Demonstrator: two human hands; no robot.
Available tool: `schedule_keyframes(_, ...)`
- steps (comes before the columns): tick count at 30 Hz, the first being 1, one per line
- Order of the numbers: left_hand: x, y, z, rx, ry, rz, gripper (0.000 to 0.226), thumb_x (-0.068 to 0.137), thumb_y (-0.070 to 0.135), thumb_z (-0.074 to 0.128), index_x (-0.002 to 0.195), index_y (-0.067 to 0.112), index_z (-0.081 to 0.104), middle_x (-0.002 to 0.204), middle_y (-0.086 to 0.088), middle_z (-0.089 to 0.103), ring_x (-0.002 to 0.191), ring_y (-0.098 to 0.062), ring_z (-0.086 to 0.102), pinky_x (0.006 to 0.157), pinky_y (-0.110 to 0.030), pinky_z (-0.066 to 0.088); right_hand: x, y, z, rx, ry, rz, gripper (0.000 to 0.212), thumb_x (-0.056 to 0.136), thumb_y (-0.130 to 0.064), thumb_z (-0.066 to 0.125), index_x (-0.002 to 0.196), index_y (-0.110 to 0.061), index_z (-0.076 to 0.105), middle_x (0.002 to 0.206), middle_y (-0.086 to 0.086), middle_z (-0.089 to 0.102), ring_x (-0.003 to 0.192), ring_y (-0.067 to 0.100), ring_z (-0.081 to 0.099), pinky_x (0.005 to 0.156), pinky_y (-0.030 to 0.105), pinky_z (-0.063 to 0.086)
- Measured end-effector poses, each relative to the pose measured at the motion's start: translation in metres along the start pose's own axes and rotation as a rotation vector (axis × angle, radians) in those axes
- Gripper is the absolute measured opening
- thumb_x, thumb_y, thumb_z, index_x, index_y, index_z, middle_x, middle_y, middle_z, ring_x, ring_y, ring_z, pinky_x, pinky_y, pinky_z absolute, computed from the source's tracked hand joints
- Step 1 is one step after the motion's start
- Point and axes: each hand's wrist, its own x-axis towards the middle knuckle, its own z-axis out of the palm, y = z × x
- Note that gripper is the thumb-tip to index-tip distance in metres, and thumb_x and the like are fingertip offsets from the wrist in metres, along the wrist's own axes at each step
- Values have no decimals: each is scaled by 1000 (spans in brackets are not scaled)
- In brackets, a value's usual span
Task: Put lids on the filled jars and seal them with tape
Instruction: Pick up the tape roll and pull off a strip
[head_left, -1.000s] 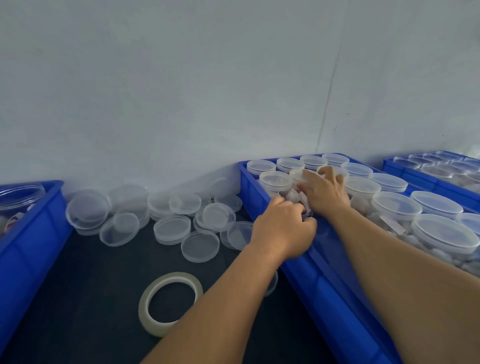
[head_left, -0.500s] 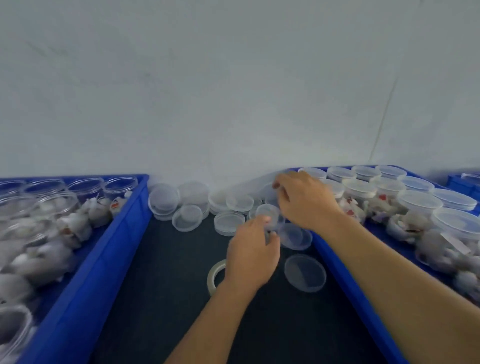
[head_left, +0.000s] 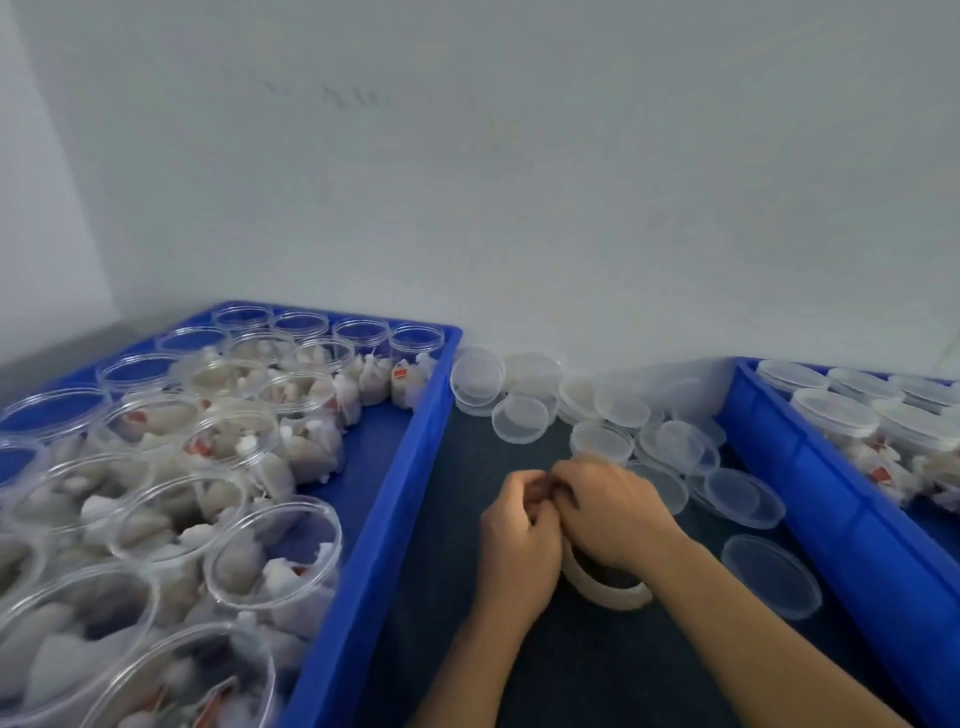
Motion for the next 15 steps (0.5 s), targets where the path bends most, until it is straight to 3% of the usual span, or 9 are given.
schedule_keyframes(3,11,2,-13,-170,142,0,22,101,45,49,117,45,63,101,18,74,94,4,68,74,-13,52,28,-31,-23,81,133,-40,19,100,-30,50,107,-32,67,110,-8,63,99,21,63,82,40,53)
schedule_keyframes(5,16,-2,-20,-227,165,-31,32,104,55,42,131,47,58,109,27,69,101,9,64,84,-17,52,56,-58,-37,142,197,-86,22,100,-27,50,111,-30,69,115,-6,65,103,23,63,84,40,53)
schedule_keyframes(8,21,-9,-26,-242,216,-59,36,114,38,41,149,43,48,137,31,54,125,16,51,101,-16,43,105,-95,-49,159,184,-128,26,102,-29,50,122,-29,68,126,-2,63,110,23,61,89,39,51)
schedule_keyframes(11,22,-4,-29,-138,285,37,49,113,38,35,162,43,33,162,30,35,149,11,31,117,-18,29,148,-124,-51,138,134,-138,36,102,-31,52,136,-29,64,139,1,59,128,26,55,102,44,50)
schedule_keyframes(15,23,-2,-34,-56,335,136,60,111,34,43,163,55,20,166,39,21,152,17,17,126,-32,22,187,-142,-37,12,44,-94,56,97,-29,55,153,-29,49,151,2,52,139,29,43,104,43,43)
